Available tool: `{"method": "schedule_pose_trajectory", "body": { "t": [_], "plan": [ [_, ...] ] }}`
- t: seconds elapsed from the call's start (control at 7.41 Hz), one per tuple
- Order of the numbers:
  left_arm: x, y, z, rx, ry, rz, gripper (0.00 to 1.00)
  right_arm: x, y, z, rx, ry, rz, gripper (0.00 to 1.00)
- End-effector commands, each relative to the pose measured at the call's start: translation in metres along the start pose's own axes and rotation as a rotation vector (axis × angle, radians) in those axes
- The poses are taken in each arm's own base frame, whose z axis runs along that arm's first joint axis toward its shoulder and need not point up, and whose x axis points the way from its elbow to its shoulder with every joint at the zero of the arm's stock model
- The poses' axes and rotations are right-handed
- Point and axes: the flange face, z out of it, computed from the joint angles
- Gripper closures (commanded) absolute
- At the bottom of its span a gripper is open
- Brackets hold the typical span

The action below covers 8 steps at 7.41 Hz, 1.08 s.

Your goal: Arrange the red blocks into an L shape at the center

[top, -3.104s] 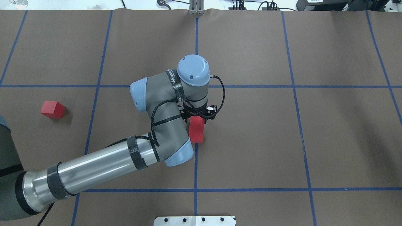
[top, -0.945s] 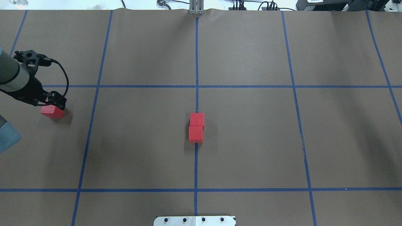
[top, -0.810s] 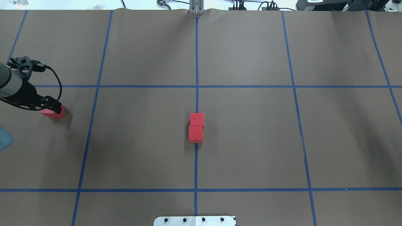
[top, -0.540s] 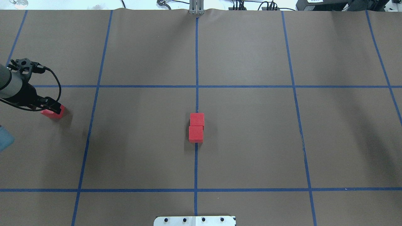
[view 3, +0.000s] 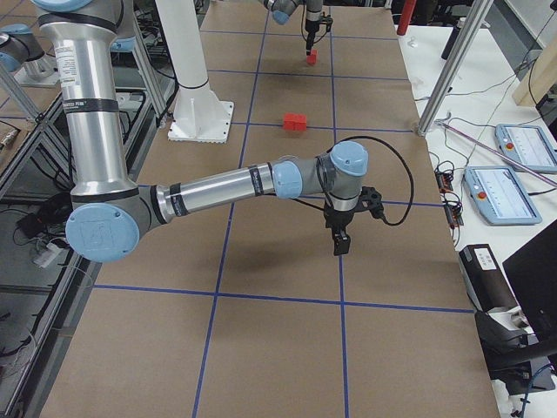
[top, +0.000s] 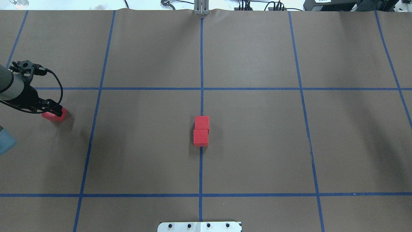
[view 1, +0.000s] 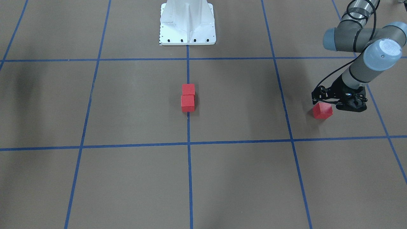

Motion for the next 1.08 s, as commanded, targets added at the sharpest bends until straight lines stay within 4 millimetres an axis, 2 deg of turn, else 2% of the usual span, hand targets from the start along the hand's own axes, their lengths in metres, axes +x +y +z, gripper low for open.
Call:
{"method": "schedule_pose_trajectory", "body": {
  "t": [0.0, 0.27, 0.54, 0.94],
  "plan": [
    [-0.001, -0.001, 0.003, -0.004, -0.002, 0.0, 0.0, 0.0, 0.0, 0.0, 0.0, 0.0, 0.0, 0.01],
    [0.003, -0.005, 0.002, 0.001, 0.001, 0.004, 0.0, 0.0, 0.0, 0.0, 0.0, 0.0, 0.0, 0.01],
    [0.0, -0.015, 0.011, -0.007, -0.008, 0.031, 0.0, 0.0, 0.0, 0.0, 0.0, 0.0, 0.0, 0.01],
    [-0.004, -0.013, 0.009, 0.022, 0.009, 0.048, 0.0, 0.0, 0.0, 0.0, 0.0, 0.0, 0.0, 0.01]
  ]
}}
